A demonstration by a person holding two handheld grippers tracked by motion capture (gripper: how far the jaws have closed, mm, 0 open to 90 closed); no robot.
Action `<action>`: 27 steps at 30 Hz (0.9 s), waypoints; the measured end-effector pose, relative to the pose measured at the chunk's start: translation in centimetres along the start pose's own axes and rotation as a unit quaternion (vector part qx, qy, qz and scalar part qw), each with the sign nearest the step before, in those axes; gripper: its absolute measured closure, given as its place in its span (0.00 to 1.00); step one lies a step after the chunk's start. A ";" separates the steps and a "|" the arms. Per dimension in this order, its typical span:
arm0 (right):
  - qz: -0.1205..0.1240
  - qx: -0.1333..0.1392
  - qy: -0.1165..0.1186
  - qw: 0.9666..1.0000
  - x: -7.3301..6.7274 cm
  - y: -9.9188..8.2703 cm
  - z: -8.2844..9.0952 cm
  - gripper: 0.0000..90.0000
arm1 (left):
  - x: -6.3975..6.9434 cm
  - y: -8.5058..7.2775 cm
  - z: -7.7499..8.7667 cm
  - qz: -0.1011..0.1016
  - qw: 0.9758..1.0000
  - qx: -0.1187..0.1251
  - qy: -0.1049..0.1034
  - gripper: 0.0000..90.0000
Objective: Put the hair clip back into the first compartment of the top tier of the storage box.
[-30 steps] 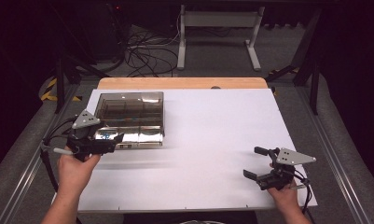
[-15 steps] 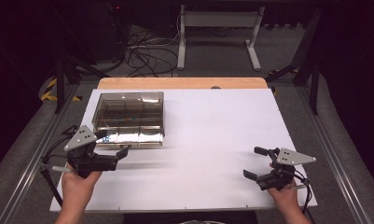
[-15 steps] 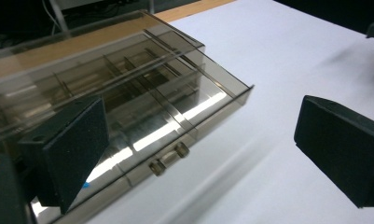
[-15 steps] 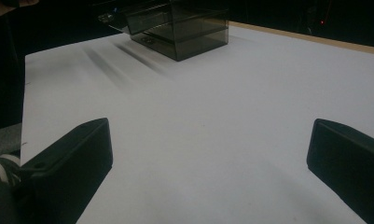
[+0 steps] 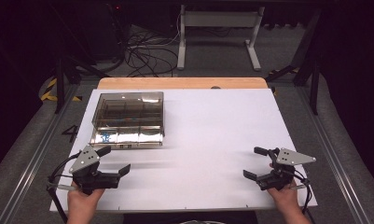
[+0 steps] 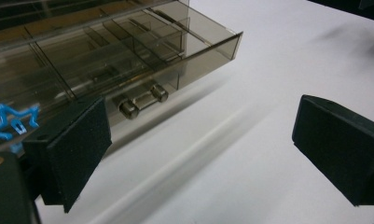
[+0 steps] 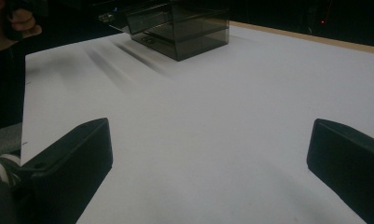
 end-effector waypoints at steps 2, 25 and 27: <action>0.000 0.000 0.000 1.000 0.0 0.0 0.0 0.01 | -0.2 -0.5 -0.1 -0.005 1.000 -0.001 0.002 0.06; 0.001 -0.001 0.002 1.000 -0.1 0.0 0.0 0.01 | -1.7 -3.4 -0.8 0.005 1.000 0.004 0.022 0.06; 0.001 -0.001 0.003 1.000 -0.1 0.0 0.0 0.01 | -1.7 -3.4 -0.8 0.003 1.000 0.003 0.023 0.06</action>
Point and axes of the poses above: each handheld gripper's, and its own axes: z roughly backward along the jaws, y roughly out of its top, x roughly to its right, the point moved 7 cm from there along -z, roughly forward along the jaws, and after that the axes turned 14 degrees about z, right-handed, at the moved point
